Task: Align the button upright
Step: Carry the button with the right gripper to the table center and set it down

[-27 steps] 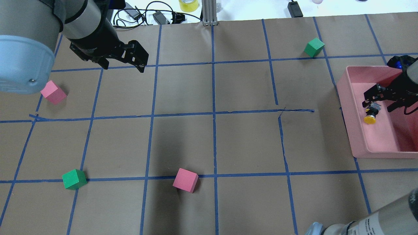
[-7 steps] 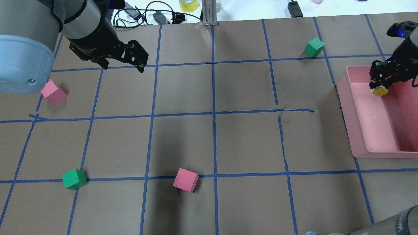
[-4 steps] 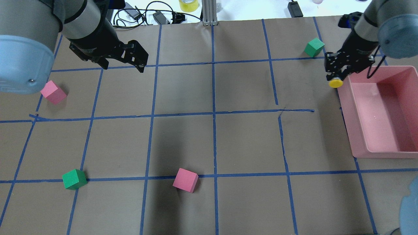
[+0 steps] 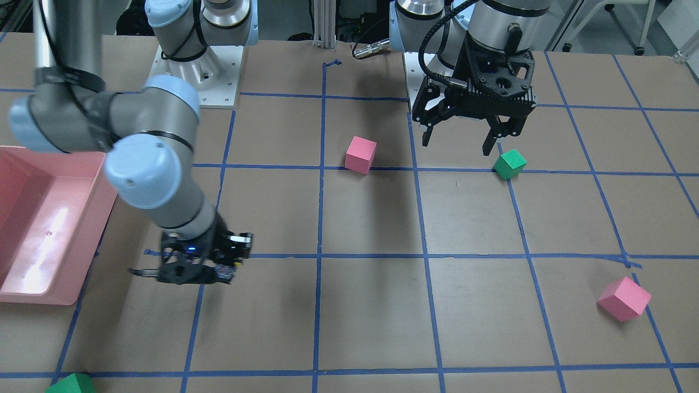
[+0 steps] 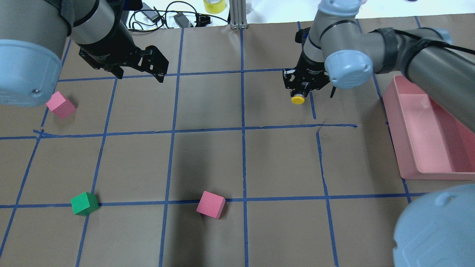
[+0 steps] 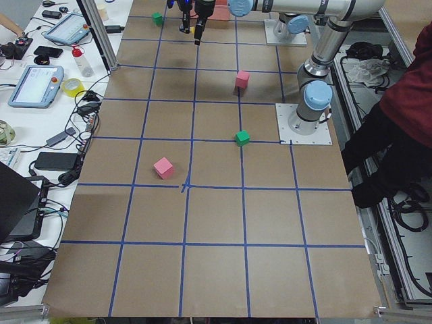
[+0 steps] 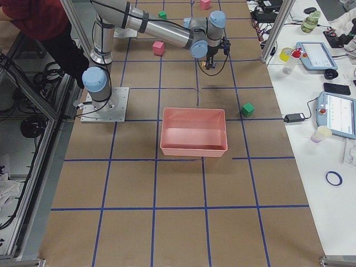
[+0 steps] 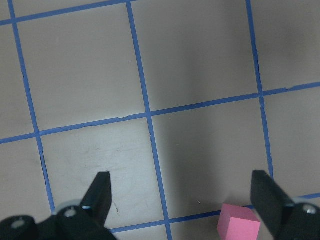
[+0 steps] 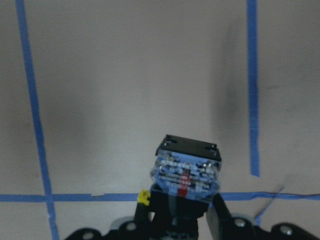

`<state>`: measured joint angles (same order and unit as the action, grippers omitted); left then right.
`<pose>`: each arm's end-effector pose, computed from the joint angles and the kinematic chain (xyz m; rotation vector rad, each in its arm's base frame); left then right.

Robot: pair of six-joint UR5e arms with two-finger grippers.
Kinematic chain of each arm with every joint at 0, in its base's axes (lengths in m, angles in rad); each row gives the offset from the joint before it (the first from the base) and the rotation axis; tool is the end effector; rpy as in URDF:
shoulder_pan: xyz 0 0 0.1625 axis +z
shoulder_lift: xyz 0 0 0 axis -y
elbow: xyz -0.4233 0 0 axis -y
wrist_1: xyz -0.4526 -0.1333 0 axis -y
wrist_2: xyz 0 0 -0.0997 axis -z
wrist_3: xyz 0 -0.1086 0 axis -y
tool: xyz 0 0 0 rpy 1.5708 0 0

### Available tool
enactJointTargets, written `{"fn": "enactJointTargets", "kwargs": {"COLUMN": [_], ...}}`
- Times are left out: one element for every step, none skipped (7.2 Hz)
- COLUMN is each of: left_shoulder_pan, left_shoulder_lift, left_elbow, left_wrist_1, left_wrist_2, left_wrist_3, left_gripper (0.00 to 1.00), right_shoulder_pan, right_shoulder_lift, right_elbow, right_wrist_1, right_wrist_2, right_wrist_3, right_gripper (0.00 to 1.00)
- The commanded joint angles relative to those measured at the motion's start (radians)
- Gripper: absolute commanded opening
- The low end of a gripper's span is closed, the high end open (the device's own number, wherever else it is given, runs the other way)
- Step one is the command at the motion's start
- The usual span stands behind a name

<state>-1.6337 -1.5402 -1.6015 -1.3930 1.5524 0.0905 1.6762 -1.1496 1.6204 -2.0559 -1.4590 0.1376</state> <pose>-0.1700 -0.5474 0.4963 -0.2411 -3.1040 0.2777 0.2159 -0.6586 0.2370 0.0475 3.0285 -0.0010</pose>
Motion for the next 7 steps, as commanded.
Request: {"fn": "enactJointTargets", "kwargs": {"left_shoulder_pan": [0.000, 0.000, 0.000, 0.000, 0.000, 0.000, 0.000], "left_shoulder_lift": [0.000, 0.000, 0.000, 0.000, 0.000, 0.000, 0.000], "left_elbow": [0.000, 0.000, 0.000, 0.000, 0.000, 0.000, 0.000], "left_wrist_1": [0.000, 0.000, 0.000, 0.000, 0.000, 0.000, 0.000], "left_wrist_2": [0.000, 0.000, 0.000, 0.000, 0.000, -0.002, 0.000], "left_wrist_3": [0.000, 0.000, 0.000, 0.000, 0.000, 0.000, -0.002], "left_gripper": [1.00, 1.00, 1.00, 1.00, 1.00, 1.00, 1.00], "right_shoulder_pan": [0.138, 0.181, 0.192, 0.200, 0.217, 0.220, 0.226], "right_shoulder_lift": [0.106, 0.144, 0.183, 0.215, 0.223, 0.229, 0.237], "right_elbow": [-0.008, -0.043, -0.066, -0.074, -0.083, -0.092, -0.094], "right_wrist_1": [-0.146, -0.158, -0.182, -0.213, -0.216, -0.227, -0.230], "right_wrist_2": [0.019, 0.017, 0.017, 0.019, 0.020, 0.020, 0.020], "right_wrist_3": [0.057, 0.060, 0.057, 0.051, 0.047, 0.042, 0.028], "right_gripper": [0.00, 0.00, 0.00, 0.00, 0.00, 0.00, 0.00]}}
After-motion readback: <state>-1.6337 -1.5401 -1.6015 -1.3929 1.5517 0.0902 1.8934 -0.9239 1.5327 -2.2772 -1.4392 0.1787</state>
